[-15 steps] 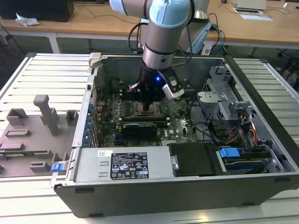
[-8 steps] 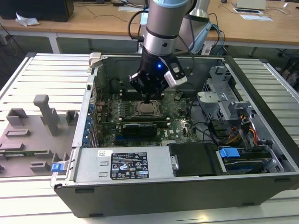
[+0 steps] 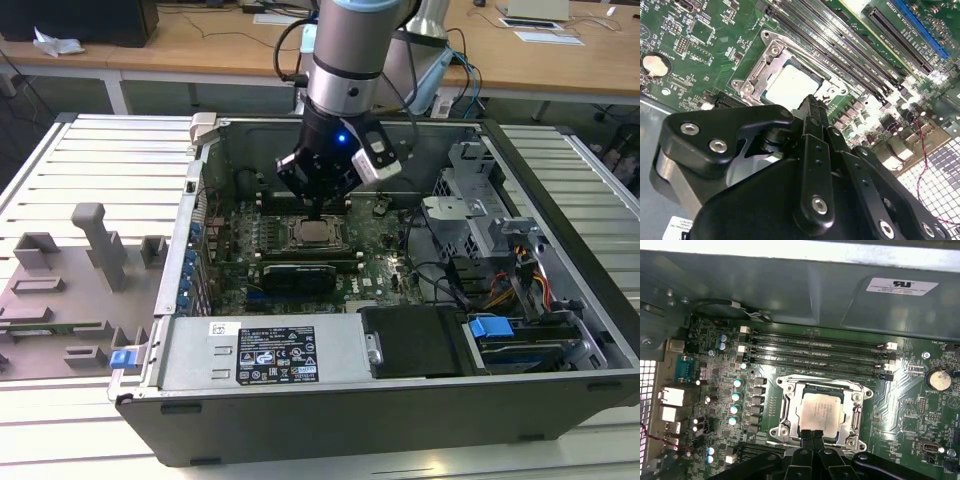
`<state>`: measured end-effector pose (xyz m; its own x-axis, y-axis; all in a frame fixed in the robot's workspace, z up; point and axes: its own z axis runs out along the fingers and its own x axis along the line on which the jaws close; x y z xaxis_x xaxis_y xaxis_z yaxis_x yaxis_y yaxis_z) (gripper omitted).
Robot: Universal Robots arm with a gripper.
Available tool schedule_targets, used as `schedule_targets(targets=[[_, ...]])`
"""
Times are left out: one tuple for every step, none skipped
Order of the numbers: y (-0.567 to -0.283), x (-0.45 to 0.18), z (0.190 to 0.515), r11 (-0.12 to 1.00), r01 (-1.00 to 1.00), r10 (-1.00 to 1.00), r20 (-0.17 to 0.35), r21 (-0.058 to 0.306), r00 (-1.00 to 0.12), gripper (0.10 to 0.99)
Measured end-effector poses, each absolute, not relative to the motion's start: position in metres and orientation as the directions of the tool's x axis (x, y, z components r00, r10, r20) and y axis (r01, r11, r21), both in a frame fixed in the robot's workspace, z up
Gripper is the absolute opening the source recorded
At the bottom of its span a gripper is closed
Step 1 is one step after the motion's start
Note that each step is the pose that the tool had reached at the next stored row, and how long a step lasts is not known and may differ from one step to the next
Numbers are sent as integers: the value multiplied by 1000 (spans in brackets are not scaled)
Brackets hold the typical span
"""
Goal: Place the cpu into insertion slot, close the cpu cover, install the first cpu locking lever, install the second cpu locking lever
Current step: 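Install the second cpu locking lever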
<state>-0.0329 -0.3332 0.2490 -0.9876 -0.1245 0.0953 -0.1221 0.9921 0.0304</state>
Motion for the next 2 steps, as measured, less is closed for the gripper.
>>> schedule_targets(targets=[[-333,-33,249,992,-122,-124,95,30,-988,106],[-333,-33,249,992,-122,-124,95,30,-988,106]])
